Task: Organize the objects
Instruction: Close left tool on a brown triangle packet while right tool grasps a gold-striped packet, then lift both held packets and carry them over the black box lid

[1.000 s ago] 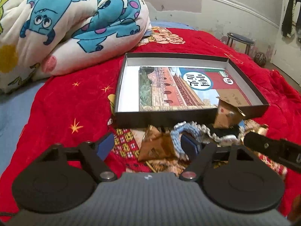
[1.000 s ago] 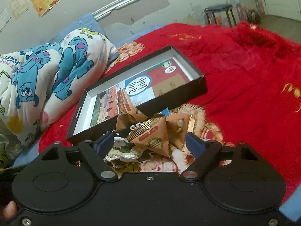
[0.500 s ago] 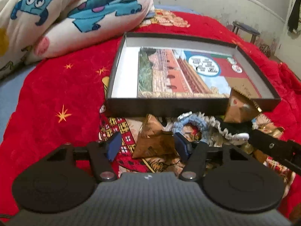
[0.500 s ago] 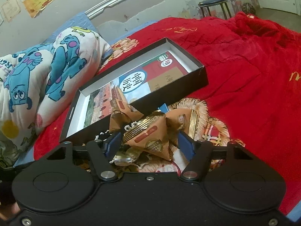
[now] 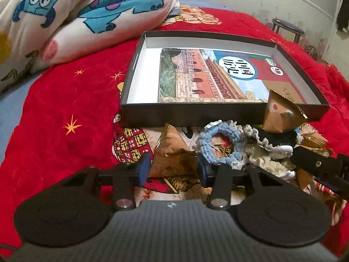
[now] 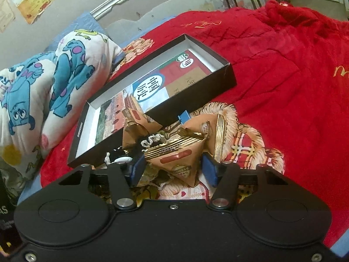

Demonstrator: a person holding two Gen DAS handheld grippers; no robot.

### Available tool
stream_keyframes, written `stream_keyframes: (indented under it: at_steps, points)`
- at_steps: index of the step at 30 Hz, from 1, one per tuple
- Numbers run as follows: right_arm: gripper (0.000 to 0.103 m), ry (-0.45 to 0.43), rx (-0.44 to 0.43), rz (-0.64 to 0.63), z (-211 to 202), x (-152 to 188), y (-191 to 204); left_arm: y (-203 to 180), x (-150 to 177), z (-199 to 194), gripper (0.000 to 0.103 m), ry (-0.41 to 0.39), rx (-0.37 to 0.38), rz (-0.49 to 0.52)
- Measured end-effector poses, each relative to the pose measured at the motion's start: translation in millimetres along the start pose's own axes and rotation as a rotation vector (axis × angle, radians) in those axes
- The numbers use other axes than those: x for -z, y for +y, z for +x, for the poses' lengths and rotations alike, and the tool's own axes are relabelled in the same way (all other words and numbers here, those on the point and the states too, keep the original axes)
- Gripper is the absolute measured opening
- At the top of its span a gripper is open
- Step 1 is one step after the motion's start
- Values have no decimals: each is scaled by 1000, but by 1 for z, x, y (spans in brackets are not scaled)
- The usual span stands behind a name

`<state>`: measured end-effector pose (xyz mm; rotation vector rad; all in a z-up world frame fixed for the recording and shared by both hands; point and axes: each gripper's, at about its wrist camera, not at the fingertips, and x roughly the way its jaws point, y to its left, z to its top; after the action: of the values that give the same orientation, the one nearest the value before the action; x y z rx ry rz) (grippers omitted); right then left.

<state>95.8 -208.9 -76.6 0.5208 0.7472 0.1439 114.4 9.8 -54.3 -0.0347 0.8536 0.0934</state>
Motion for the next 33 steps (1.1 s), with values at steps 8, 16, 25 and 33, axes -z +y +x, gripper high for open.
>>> stream_keyframes:
  at_steps: [8,16,25,33]
  points:
    - [48,2,14,6,0,1,-3,1,-1,0,48,13,-4,-14]
    - [44,-10,21,13,-6,1,-5,-2,2,-3,46,-1,-18,21]
    - [43,-27,26,12,-13,2,-5,-8,5,-5,45,-16,-56,53]
    - [43,-65,30,12,-25,3,-5,-7,8,-11,45,-20,-85,56]
